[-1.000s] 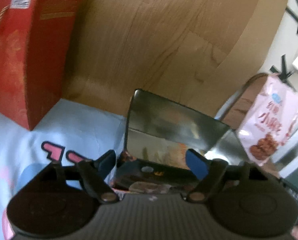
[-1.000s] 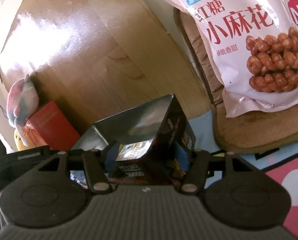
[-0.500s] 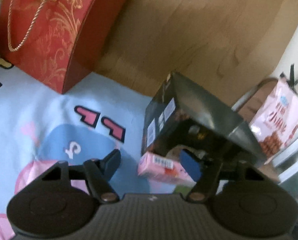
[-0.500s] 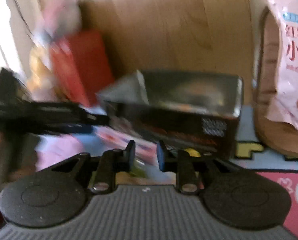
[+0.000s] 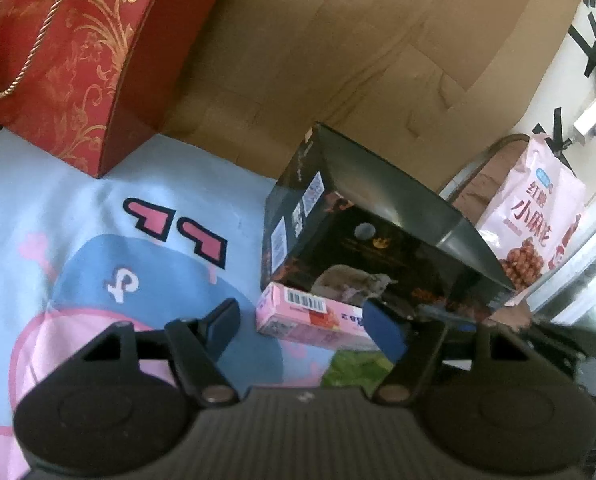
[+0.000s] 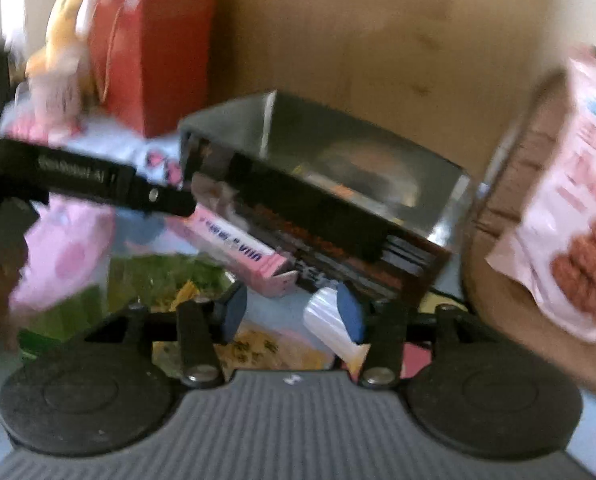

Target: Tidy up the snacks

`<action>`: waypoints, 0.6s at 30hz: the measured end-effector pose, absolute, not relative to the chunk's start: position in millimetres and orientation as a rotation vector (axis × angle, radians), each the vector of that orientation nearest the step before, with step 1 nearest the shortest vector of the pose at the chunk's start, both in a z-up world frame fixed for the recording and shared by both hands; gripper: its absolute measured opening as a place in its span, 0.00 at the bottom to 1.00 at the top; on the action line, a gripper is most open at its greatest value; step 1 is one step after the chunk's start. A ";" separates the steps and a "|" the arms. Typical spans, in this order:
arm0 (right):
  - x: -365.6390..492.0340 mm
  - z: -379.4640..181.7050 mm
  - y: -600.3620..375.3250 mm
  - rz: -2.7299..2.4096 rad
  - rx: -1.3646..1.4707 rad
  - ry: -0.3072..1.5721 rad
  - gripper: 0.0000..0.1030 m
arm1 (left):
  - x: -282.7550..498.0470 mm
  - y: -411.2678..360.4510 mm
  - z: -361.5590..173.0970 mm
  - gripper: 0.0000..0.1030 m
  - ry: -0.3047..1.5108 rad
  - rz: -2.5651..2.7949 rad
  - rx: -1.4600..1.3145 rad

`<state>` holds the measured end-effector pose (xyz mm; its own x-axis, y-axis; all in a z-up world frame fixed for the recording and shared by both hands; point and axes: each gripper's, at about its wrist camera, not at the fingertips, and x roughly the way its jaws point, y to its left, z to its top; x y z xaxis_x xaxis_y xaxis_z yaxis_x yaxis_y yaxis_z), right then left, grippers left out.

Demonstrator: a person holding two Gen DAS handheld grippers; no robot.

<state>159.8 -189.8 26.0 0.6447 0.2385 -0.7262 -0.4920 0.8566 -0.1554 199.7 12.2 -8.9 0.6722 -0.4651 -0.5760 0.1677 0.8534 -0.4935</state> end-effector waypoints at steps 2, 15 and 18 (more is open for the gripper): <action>173.8 24.1 -178.1 0.465 -0.402 0.822 0.51 | 199.7 10.3 -8.9 0.68 0.751 -0.369 -0.410; 178.9 27.8 -180.7 0.516 -0.244 0.788 0.36 | 190.5 8.9 3.2 0.63 0.728 -0.367 -0.383; 157.7 50.3 -182.3 0.532 -0.224 0.691 0.34 | 175.1 17.4 22.9 0.63 0.683 -0.364 -0.406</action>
